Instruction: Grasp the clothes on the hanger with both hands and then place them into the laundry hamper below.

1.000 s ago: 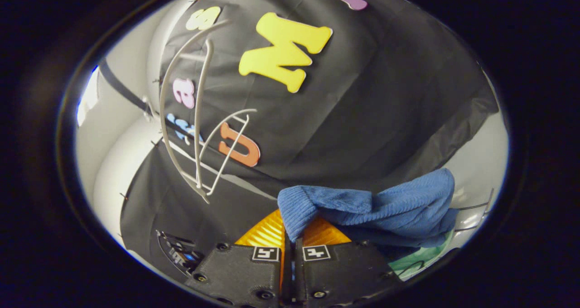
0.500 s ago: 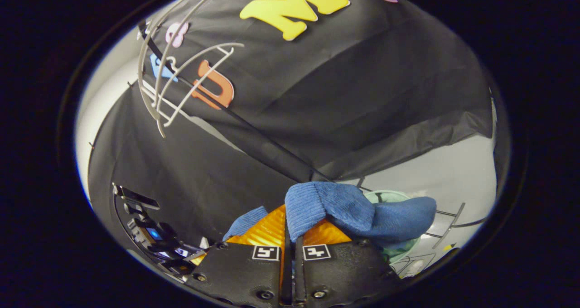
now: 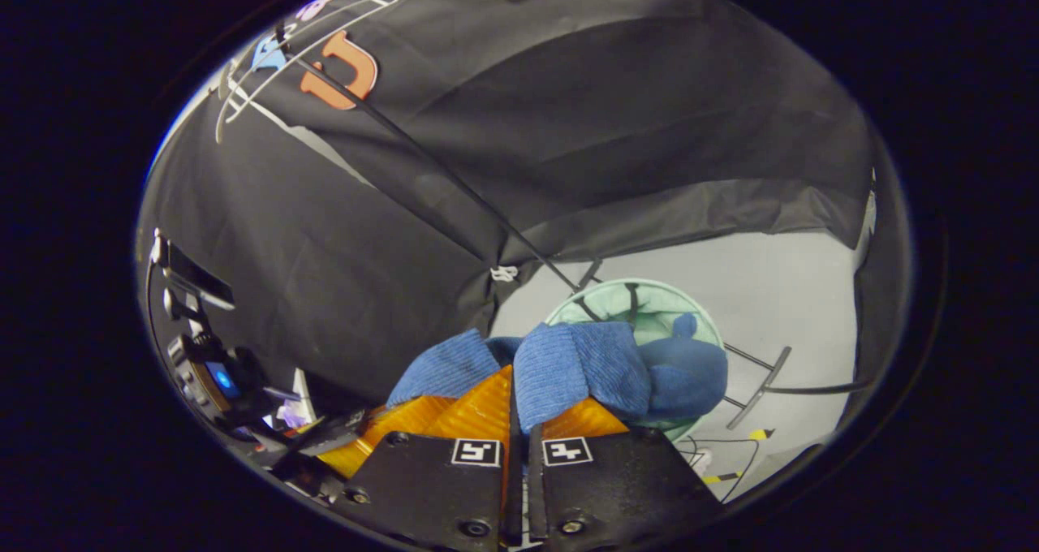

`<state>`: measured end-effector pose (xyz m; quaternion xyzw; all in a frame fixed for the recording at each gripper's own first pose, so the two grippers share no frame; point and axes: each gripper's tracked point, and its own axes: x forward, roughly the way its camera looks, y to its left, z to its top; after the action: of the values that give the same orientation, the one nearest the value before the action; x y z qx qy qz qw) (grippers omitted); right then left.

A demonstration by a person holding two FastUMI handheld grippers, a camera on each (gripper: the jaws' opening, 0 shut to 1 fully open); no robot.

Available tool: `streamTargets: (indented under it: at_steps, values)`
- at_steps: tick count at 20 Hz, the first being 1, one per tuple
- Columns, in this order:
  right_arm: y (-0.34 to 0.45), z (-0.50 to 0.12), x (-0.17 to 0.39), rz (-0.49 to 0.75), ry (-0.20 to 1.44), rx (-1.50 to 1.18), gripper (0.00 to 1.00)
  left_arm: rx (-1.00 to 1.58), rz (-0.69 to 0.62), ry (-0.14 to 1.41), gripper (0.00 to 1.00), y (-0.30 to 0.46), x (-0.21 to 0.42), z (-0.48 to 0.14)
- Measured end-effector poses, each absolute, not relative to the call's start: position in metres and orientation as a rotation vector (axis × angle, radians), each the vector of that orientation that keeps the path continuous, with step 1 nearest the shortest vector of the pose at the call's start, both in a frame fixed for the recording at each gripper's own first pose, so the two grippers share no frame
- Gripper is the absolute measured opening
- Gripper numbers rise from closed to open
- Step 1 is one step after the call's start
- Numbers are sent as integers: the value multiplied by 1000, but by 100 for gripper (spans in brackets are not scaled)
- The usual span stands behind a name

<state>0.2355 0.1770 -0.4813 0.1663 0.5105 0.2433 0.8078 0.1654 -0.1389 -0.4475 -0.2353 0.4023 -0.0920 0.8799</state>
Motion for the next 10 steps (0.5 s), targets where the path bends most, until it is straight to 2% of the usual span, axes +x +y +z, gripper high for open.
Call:
streamTargets:
  at_steps: [2, 3, 4, 5, 6, 7, 10]
  values:
    - [170, -504, 234, 488, 1140, 297, 6, -470, -187, 911, 0, -138, 161, -467]
    - [167, -511, 233, 469, 1158, 261, 6, -430, -160, 972, 5, -134, 154, -479]
    - [166, -517, 232, 461, 1177, 222, 6, -394, -144, 1052, 0, -131, 144, -490]
    - [161, -520, 230, 461, 1187, 191, 6, -380, -133, 1097, 0, -127, 136, -494]
    - [159, -520, 230, 459, 1189, 167, 6, -368, -136, 1120, 5, -127, 132, -494]
    - [158, -519, 230, 458, 1191, 152, 6, -355, -133, 1136, 0, -126, 132, -498]
    - [154, -523, 226, 445, 1220, 137, 6, -323, -109, 1167, 0, -121, 132, -503]
